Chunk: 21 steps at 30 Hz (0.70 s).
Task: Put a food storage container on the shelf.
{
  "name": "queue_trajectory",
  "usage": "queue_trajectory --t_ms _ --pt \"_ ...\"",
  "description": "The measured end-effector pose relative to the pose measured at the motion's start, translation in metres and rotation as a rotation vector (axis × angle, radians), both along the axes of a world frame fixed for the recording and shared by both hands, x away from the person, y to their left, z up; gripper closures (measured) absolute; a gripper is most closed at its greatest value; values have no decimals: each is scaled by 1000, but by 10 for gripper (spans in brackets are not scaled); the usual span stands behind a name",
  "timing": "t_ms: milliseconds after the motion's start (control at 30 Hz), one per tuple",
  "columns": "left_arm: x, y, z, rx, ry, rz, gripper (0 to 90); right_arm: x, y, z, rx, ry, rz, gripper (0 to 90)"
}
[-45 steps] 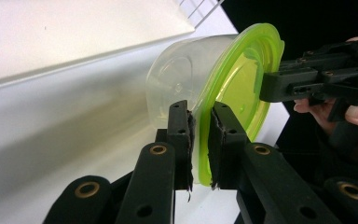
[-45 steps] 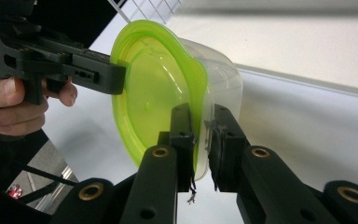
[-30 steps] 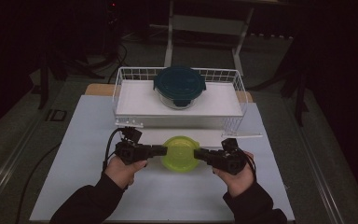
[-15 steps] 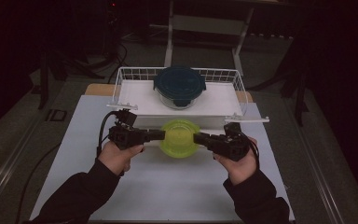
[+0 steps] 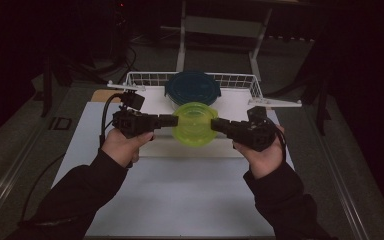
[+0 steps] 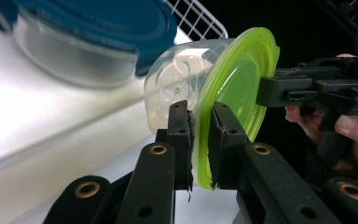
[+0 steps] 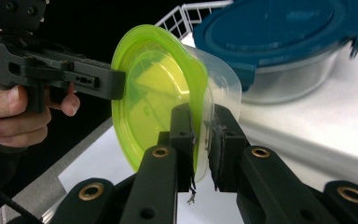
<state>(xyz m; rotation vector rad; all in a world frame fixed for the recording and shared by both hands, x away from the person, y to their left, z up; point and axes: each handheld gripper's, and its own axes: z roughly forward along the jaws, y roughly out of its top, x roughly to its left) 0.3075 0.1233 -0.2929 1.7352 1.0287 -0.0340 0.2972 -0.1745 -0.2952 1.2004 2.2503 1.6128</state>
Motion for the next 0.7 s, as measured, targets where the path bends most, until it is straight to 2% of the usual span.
queue_trajectory --t_ms 200,267,333,400,467,500,567,700 --pt "10 0 14 -5 -14 9 795 10 0 15 9 -26 -2 809" --pt "15 0 19 -2 -24 21 795 20 1 21 13 -34 -9 809" --pt "22 1 25 -3 -33 32 795 26 2 25 13 -34 -9 809" --pt "24 1 26 5 -40 32 794 32 4 28 11 -37 -12 809" --pt "32 2 28 -1 -46 40 794 38 5 31 10 -35 -16 809" --pt "36 2 28 -20 -40 45 793 41 5 32 6 -39 -15 808" --pt "41 2 30 -34 -42 44 792 47 4 34 28 -20 -18 807" --pt "50 0 35 -26 -46 58 793 57 4 40 22 -21 -34 808"
